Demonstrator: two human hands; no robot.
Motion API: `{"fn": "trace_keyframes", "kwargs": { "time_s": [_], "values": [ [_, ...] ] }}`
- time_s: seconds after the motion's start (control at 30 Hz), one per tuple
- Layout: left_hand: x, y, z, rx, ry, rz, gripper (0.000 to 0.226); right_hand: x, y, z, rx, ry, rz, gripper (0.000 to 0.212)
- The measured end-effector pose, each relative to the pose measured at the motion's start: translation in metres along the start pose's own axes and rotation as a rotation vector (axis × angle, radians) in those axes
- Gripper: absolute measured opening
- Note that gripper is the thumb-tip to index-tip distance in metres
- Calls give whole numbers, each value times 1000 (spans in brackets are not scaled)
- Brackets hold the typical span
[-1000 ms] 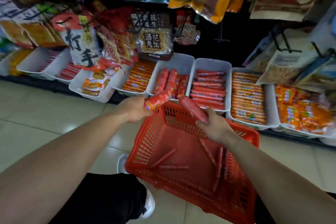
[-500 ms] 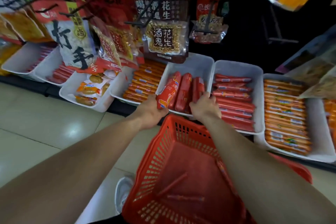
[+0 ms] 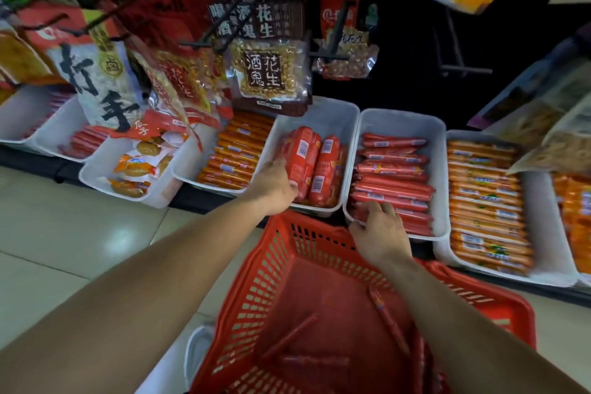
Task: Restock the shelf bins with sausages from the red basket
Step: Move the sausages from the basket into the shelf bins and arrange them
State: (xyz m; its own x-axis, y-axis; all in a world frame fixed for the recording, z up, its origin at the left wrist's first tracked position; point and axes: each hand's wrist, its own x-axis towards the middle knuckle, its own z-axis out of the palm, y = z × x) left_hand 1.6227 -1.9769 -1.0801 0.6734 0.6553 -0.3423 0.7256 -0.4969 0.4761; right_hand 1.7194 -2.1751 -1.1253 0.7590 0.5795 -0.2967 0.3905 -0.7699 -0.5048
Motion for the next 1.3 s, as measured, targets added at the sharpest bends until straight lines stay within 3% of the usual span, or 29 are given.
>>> {"fn": "trace_keyframes", "kwargs": {
  "time_s": [0.27,0.43,0.6,0.7,0.8,0.9,1.1,1.3],
  "values": [
    [-106,8,-2,99,-48,23,30,-78,23,-45,-10,28,-16,40],
    [-170,-5,62,100,-180,6,38,-138,63,-47,6,-1,-6,35],
    [-204,-27,122,195,-304,32,41,-162,116,-13,-63,-207,141,41],
    [-201,-45,140,248,-289,96,36,-160,144,18,-155,-407,208,64],
    [-188,-63,157,234,-341,-11,41,-160,157,51,-215,-527,276,77],
    [-173,-77,180,282,-408,-81,58,-164,164,92,-299,-435,401,87],
    [-146,-102,225,373,-523,-220,95,-169,161,137,-355,-80,425,97],
    [-129,-109,239,385,-622,-257,102,-151,176,136,-166,-47,578,95]
  ]
}}
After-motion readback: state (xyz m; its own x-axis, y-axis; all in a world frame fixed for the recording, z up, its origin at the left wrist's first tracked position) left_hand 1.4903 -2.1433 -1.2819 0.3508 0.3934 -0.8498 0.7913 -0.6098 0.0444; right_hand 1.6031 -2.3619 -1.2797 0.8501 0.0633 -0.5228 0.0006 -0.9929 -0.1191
